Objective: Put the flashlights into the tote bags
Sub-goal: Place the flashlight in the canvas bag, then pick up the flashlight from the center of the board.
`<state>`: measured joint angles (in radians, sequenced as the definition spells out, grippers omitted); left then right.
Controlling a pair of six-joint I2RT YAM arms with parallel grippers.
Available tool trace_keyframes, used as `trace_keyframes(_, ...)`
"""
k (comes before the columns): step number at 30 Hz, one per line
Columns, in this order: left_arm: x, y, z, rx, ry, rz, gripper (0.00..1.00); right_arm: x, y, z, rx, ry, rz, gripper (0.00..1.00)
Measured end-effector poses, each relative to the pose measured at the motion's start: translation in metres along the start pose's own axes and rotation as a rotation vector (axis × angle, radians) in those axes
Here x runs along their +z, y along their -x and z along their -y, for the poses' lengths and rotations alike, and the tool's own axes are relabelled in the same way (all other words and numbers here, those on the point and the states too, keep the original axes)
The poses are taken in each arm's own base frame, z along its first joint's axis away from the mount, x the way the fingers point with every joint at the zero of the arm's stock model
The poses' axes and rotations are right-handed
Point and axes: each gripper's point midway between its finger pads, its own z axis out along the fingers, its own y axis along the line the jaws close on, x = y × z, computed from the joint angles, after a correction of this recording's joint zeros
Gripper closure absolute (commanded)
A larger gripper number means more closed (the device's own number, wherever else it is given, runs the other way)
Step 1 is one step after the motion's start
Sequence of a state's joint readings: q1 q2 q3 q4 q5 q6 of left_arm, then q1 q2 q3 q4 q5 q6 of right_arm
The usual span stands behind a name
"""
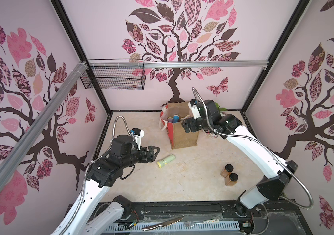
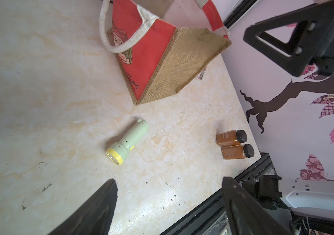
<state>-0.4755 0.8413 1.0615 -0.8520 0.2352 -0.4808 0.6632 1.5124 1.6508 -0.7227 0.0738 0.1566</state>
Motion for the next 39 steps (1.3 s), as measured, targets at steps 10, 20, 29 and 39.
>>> trace_keyframes(10, 0.058, -0.038, -0.029, -0.030, 0.061, -0.196, 0.19, -0.041, -0.085, -0.020, -0.028, 0.253, 0.030, 0.00)
trace_keyframes(20, 0.111, -0.055, -0.047, -0.008, 0.100, -0.313, 0.19, -0.085, -0.136, -0.034, -0.079, 0.436, 0.129, 0.00)
trace_keyframes(29, 0.160, -0.087, -0.071, 0.043, 0.134, -0.467, 0.19, -0.091, -0.156, -0.038, -0.091, 0.496, 0.177, 0.00)
trace_keyframes(39, 0.195, -0.098, -0.078, 0.124, 0.125, -0.532, 0.22, -0.083, -0.160, -0.034, -0.086, 0.468, 0.168, 0.00)
